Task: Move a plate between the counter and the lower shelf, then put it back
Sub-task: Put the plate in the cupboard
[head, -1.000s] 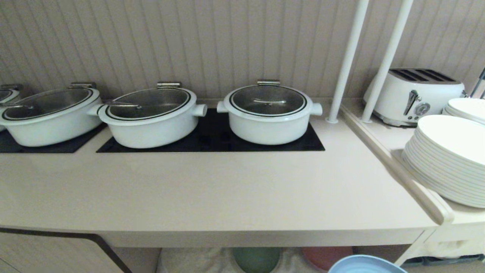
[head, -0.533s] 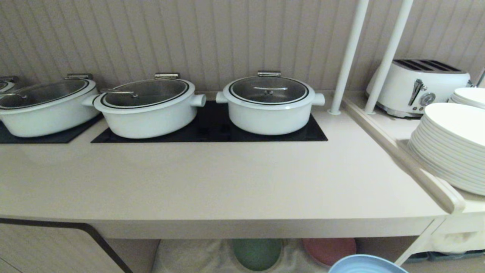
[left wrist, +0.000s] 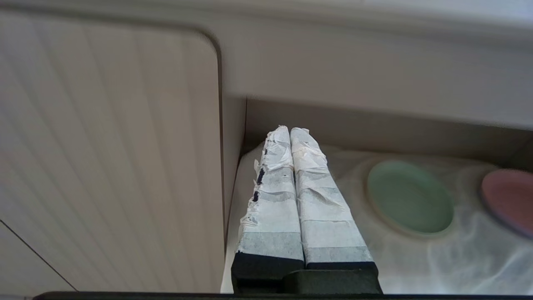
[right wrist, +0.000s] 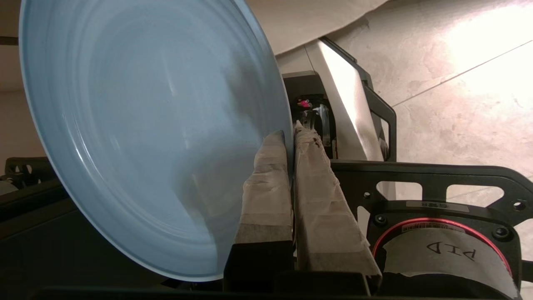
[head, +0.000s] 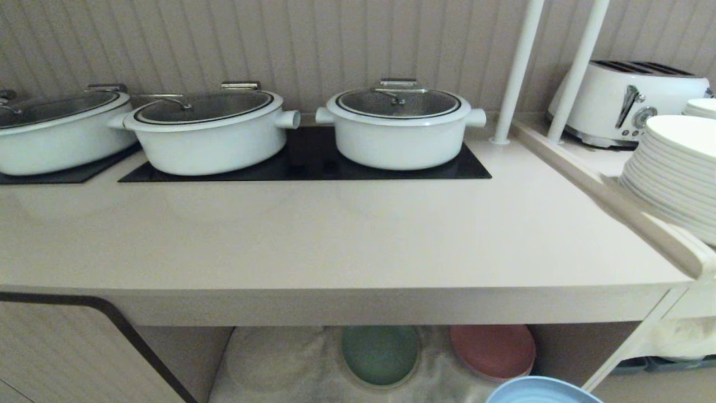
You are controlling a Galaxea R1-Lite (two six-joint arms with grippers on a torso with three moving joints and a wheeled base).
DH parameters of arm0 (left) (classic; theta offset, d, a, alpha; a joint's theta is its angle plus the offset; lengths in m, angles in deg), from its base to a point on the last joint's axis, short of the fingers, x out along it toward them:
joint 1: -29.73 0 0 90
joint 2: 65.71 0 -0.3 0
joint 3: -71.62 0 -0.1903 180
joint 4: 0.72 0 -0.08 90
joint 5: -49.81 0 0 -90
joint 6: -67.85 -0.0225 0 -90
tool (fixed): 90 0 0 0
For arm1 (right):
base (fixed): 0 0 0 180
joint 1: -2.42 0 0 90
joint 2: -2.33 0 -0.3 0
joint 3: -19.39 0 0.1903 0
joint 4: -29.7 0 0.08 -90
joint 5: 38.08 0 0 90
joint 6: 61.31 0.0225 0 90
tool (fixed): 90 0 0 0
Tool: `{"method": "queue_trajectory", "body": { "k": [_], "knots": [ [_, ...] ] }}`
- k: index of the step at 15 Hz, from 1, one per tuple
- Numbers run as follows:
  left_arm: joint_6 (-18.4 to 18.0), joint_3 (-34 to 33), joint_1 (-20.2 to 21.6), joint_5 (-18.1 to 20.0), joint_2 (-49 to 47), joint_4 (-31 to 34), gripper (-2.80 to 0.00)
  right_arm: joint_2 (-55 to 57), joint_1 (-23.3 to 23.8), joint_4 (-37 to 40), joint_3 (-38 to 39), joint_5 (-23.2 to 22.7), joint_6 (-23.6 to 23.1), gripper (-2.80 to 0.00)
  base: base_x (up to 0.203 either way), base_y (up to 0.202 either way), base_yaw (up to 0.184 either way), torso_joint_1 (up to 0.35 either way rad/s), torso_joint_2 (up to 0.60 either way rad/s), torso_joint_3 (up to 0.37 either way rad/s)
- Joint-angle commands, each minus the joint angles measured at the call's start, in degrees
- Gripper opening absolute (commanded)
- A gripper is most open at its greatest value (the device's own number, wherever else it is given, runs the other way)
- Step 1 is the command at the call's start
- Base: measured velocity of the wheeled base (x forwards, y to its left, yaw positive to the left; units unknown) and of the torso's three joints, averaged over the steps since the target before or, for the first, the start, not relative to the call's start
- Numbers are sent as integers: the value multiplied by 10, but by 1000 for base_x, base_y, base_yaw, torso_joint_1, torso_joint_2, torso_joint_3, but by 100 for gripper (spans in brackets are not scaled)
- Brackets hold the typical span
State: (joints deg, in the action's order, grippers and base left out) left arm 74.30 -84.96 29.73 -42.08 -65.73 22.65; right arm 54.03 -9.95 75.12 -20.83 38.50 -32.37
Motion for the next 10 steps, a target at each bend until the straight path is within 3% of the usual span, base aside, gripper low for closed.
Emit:
{"method": "queue_trajectory", "body": {
  "k": [1, 10],
  "knots": [
    [1, 0, 0, 0, 0, 0, -280, -5, 0, 2, 0, -1, 2, -280, 0, 0, 0, -271, 535, 260],
    [1, 0, 0, 0, 0, 0, -280, -5, 0, 2, 0, -4, 8, -280, 0, 0, 0, -254, 501, 249]
  ]
}}
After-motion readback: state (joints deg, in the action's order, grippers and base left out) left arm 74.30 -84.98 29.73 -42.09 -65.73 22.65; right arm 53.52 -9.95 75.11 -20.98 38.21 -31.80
